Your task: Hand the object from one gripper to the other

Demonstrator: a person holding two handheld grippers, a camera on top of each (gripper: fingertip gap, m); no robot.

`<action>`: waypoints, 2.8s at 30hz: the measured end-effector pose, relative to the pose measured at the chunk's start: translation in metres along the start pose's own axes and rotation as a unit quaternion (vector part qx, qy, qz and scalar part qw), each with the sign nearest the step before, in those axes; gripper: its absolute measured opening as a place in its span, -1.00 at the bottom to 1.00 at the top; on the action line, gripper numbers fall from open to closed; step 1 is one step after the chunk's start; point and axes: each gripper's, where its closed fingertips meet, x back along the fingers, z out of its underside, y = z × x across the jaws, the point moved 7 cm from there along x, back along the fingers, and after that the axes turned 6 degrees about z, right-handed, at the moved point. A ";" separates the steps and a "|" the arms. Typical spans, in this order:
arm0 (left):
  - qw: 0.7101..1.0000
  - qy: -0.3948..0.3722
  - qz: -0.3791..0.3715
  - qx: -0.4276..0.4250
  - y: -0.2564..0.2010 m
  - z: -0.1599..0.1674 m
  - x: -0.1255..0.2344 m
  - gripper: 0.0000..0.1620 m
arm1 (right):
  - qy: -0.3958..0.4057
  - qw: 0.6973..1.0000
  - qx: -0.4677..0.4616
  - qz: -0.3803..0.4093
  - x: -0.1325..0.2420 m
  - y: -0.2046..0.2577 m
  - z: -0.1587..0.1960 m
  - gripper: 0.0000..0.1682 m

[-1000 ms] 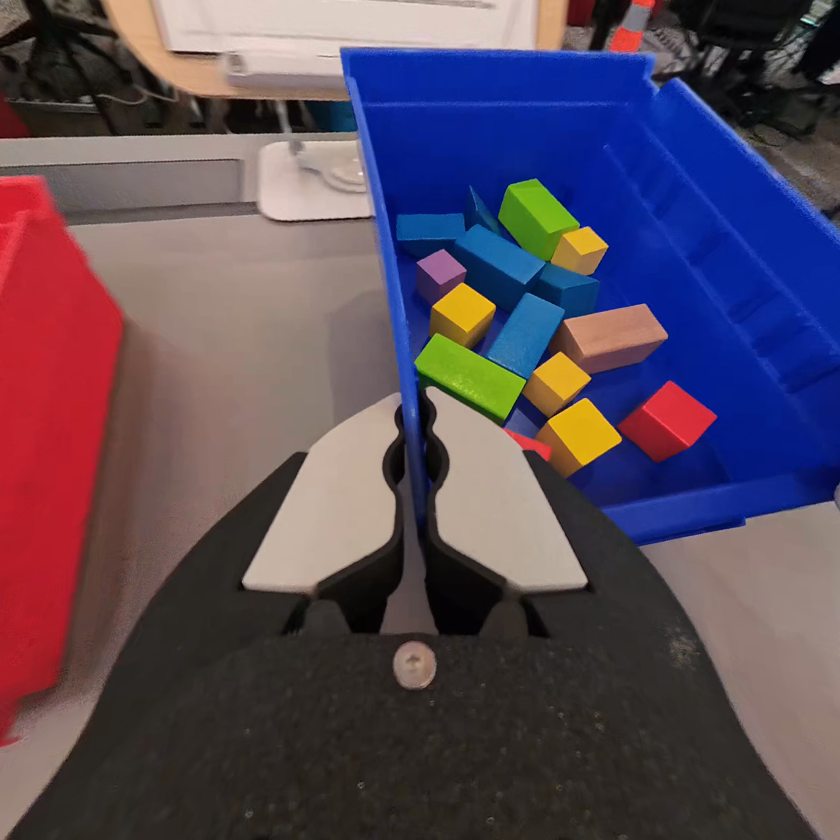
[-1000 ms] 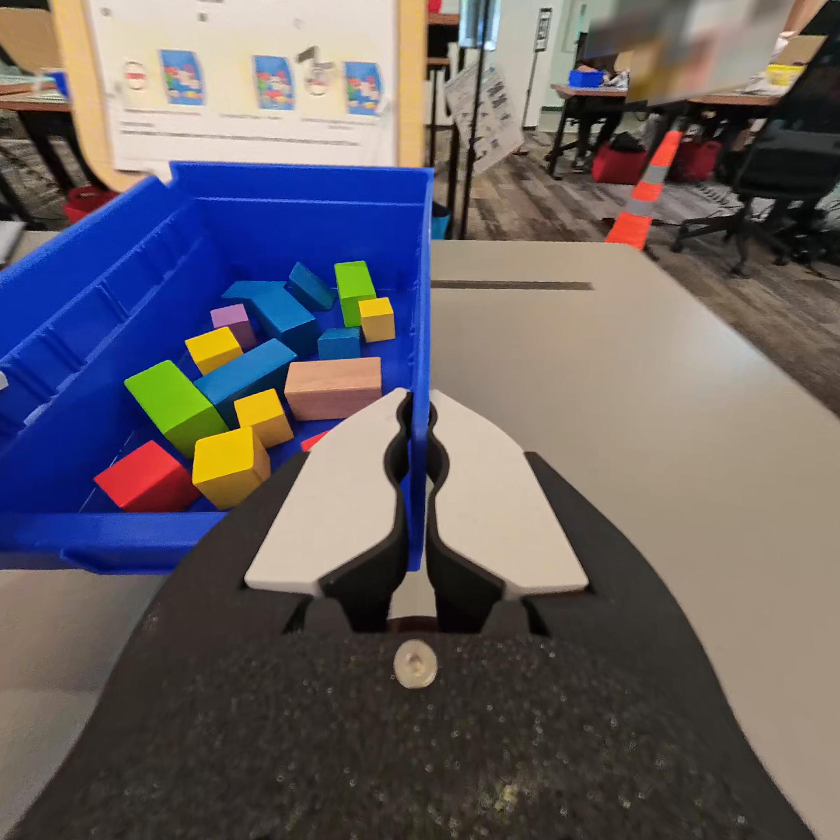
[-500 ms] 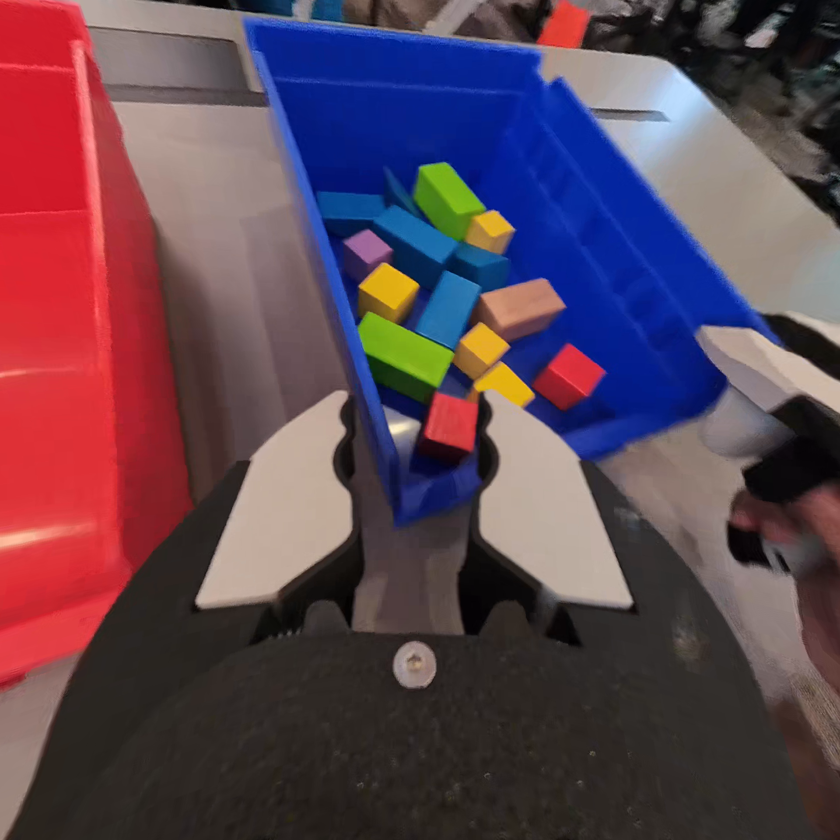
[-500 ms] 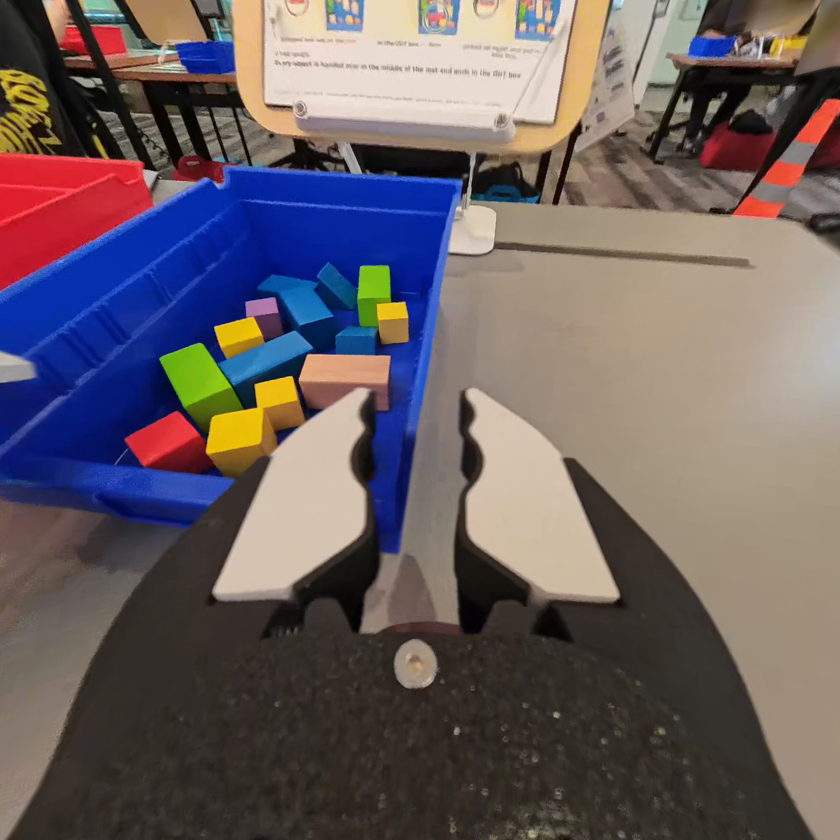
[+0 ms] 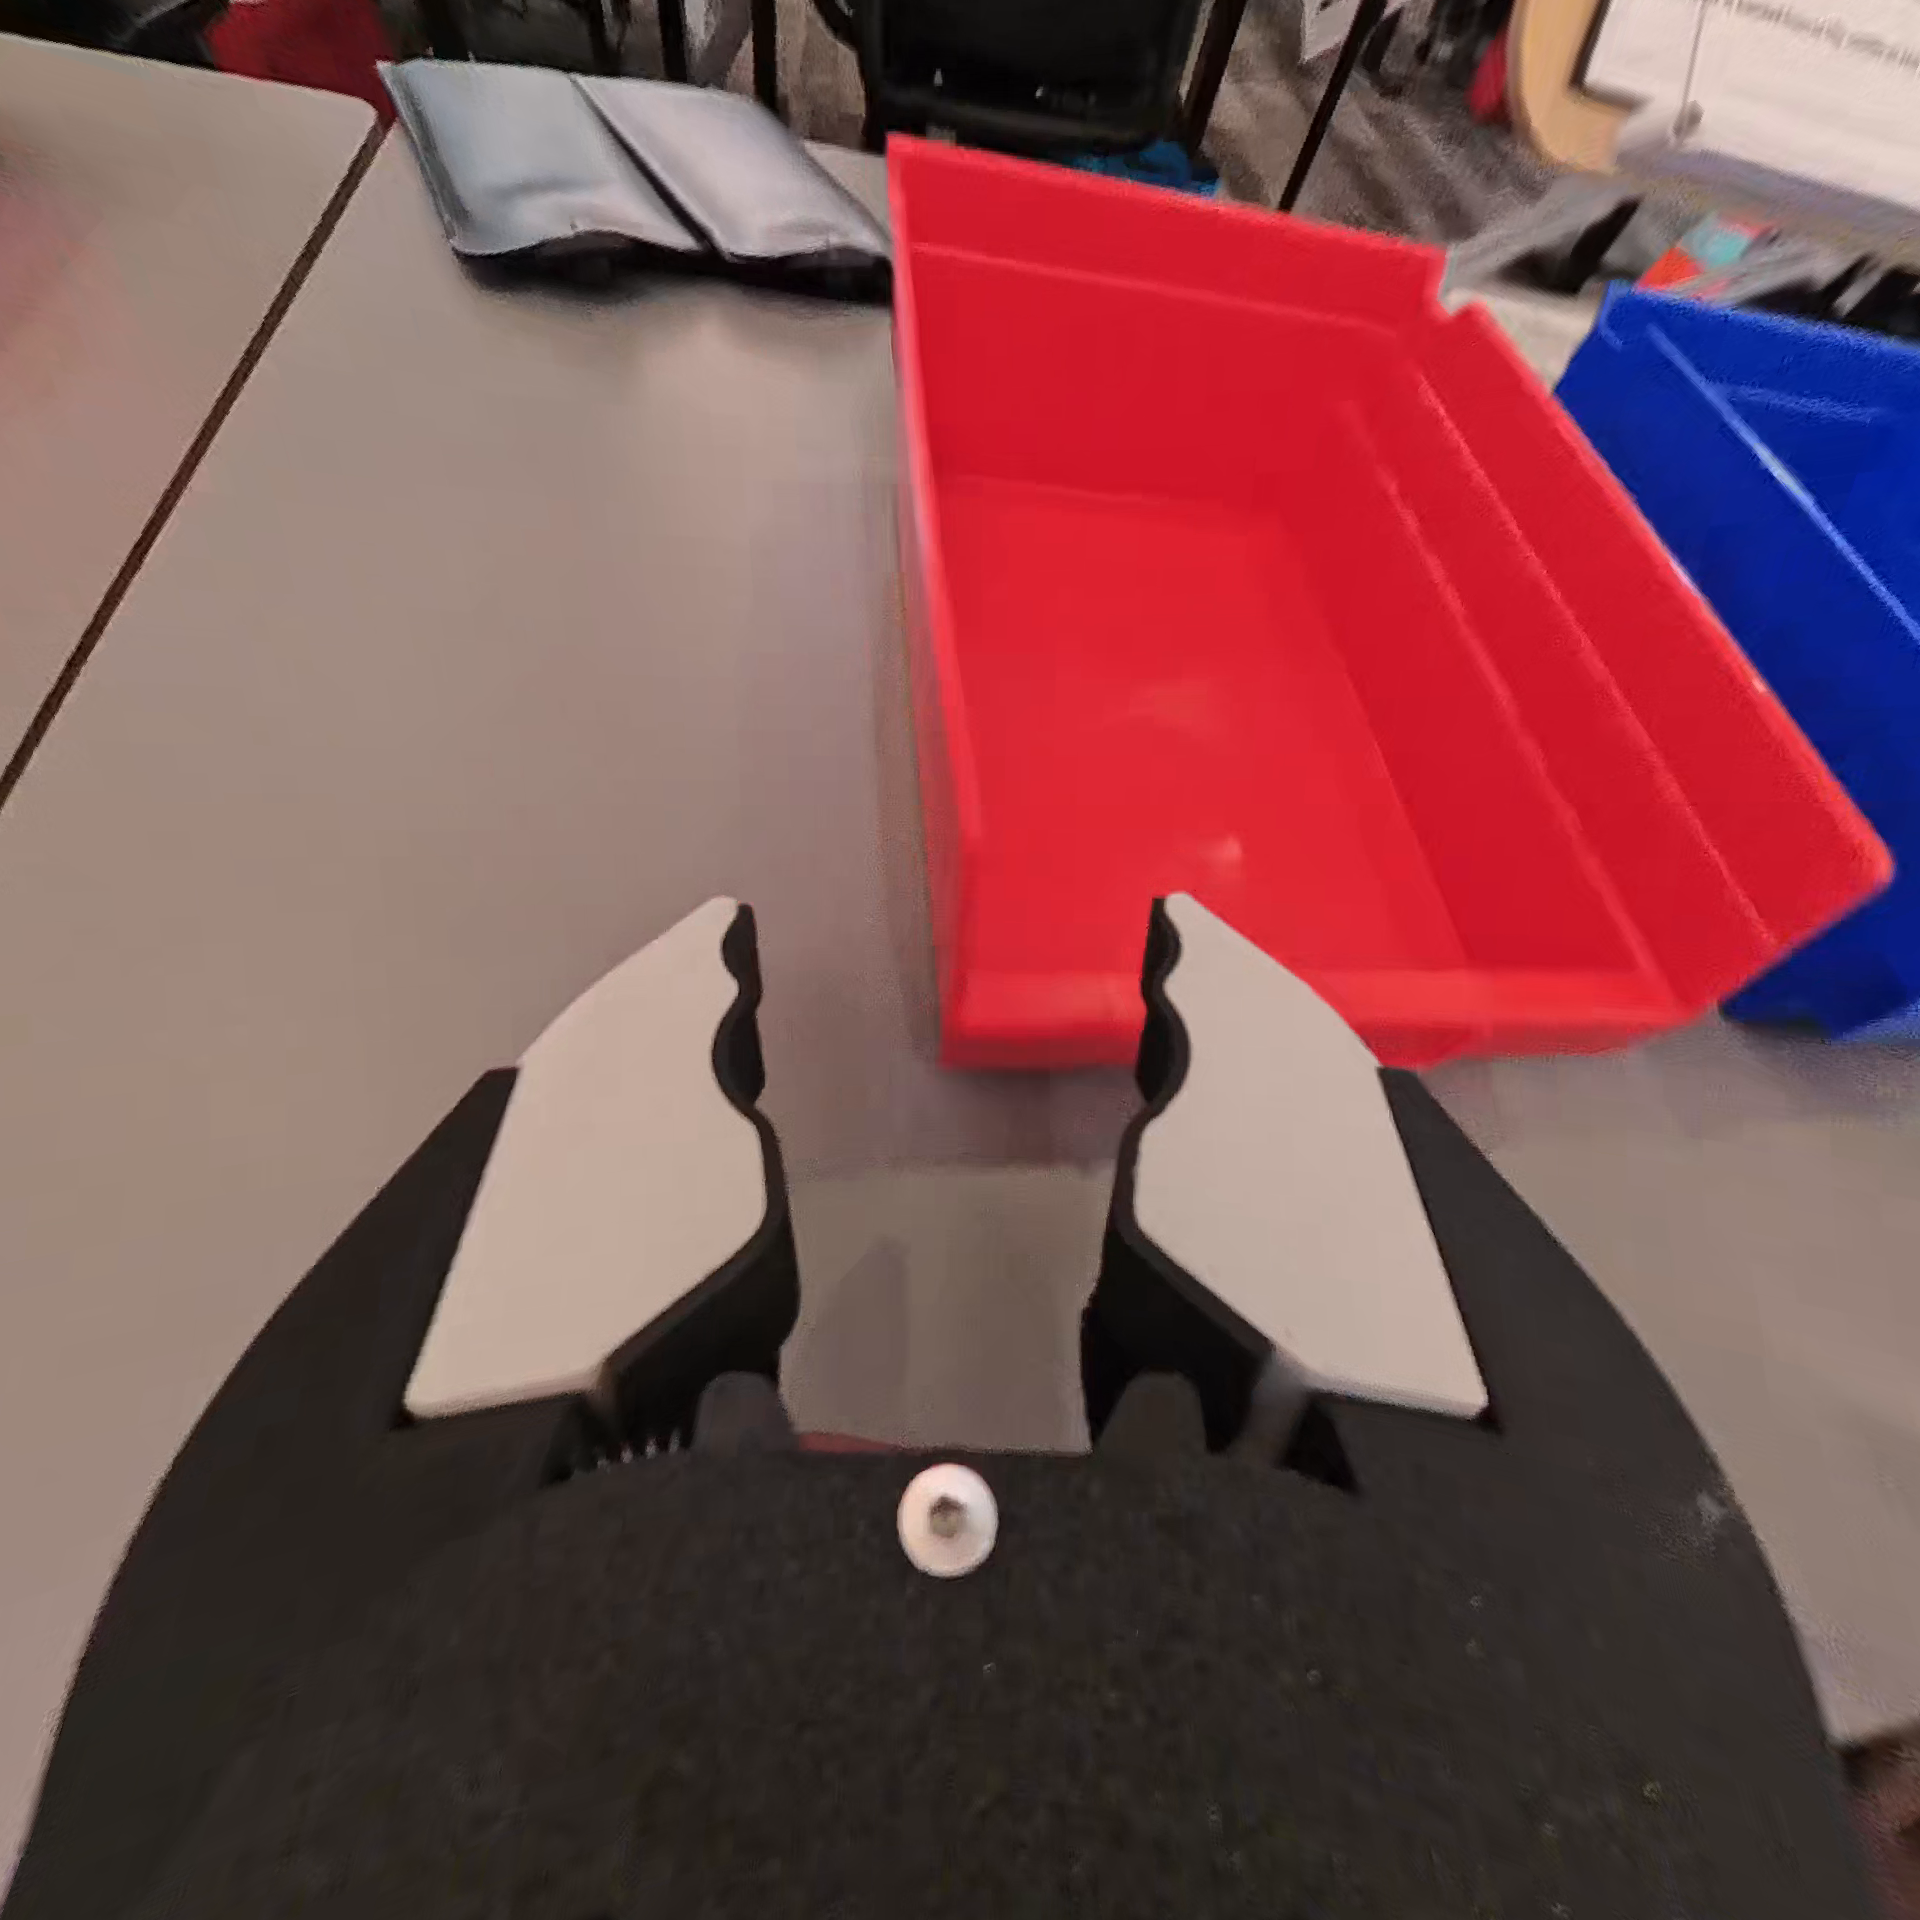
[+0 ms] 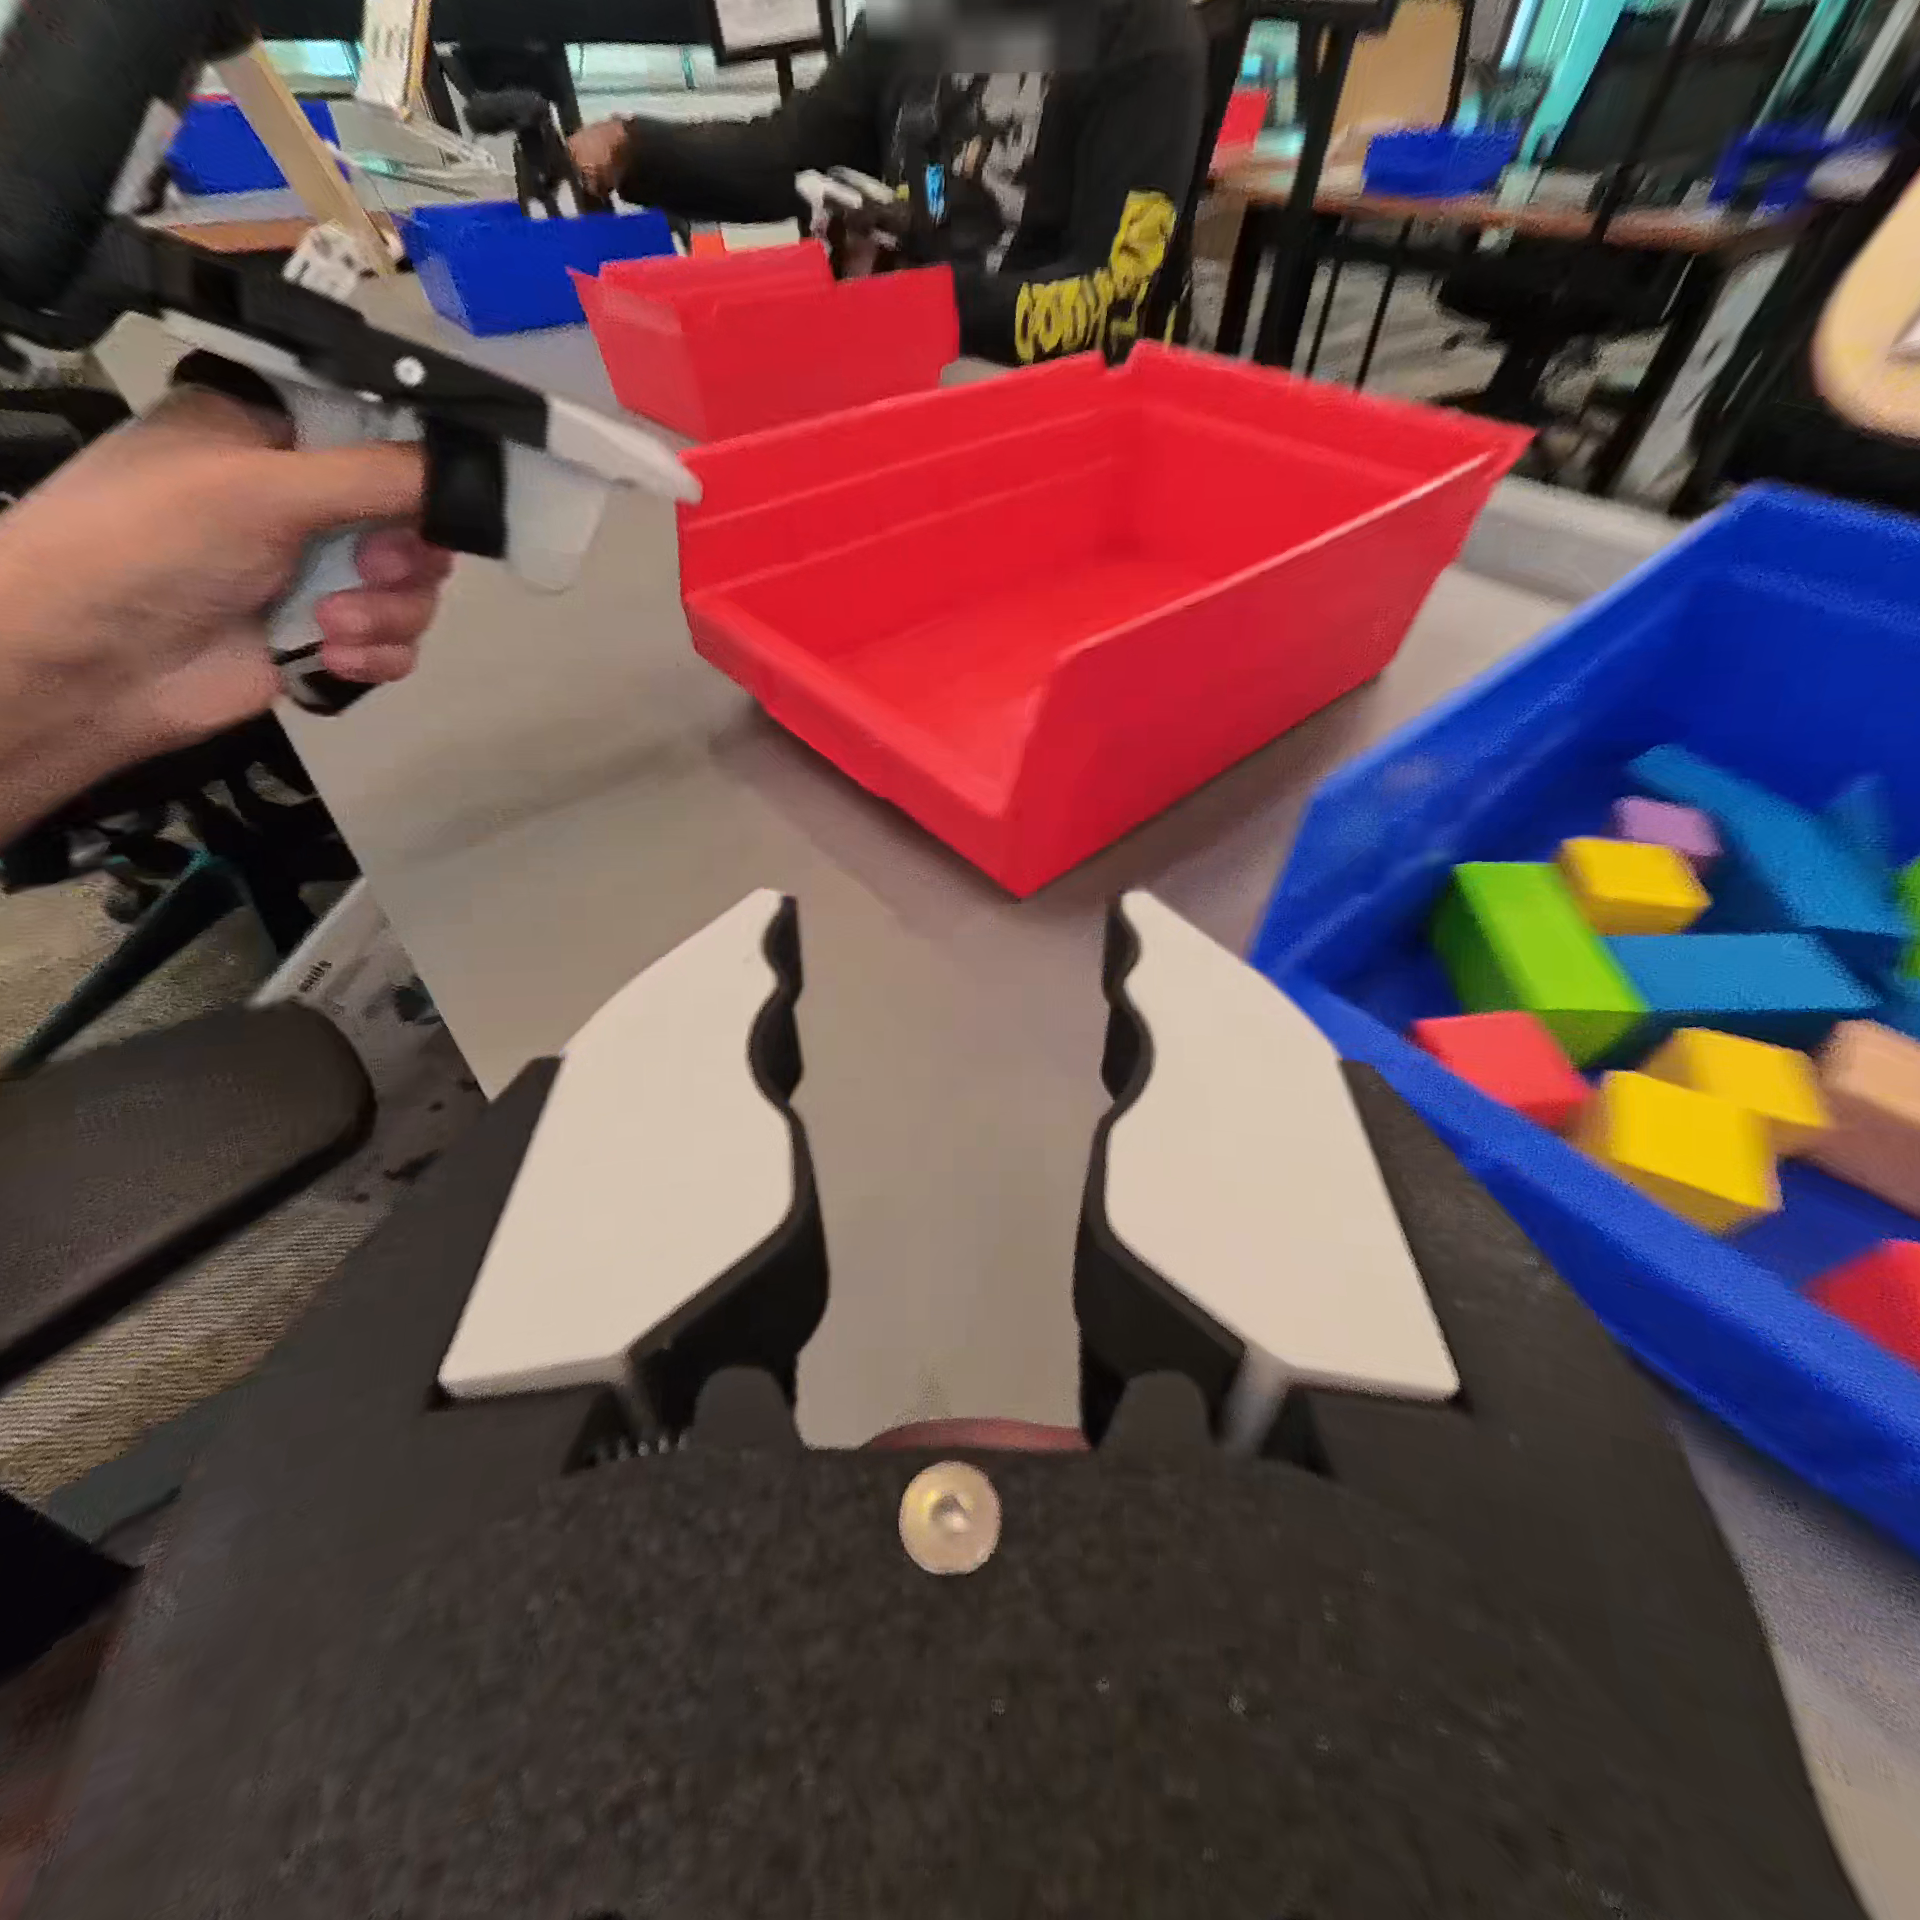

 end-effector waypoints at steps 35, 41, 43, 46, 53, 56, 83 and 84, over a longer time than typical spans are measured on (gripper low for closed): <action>0.976 -0.060 0.064 -0.200 -0.356 -0.126 -0.066 -0.93 | -0.007 0.918 -0.078 0.389 0.132 -0.236 -0.116 -0.94; 0.972 0.006 0.112 -0.207 -0.504 -0.041 -0.149 -0.89 | 0.067 0.906 -0.071 0.411 0.231 -0.361 -0.018 -0.95; 0.974 0.012 0.106 -0.199 -0.531 -0.014 -0.178 -0.91 | 0.097 0.913 -0.065 0.390 0.247 -0.388 0.023 -0.93; 0.981 0.031 0.091 -0.171 -0.555 0.020 -0.206 -0.93 | 0.103 0.918 -0.102 0.369 0.253 -0.415 0.077 -0.92; 0.978 0.067 0.139 -0.141 -0.586 0.059 -0.240 -0.80 | 0.118 0.887 -0.183 0.408 0.259 -0.461 0.106 -0.94; 0.968 0.086 0.174 -0.158 -0.600 0.061 -0.239 -0.62 | 0.088 0.878 -0.214 0.419 0.266 -0.470 0.108 -0.91; 0.982 0.160 0.083 -0.050 -0.252 0.023 -0.150 -0.79 | 0.096 0.923 -0.196 0.317 0.034 -0.206 0.051 -0.93; 0.983 0.159 0.072 -0.054 -0.252 0.023 -0.147 -0.83 | 0.106 0.917 -0.179 0.340 0.034 -0.203 0.048 -0.96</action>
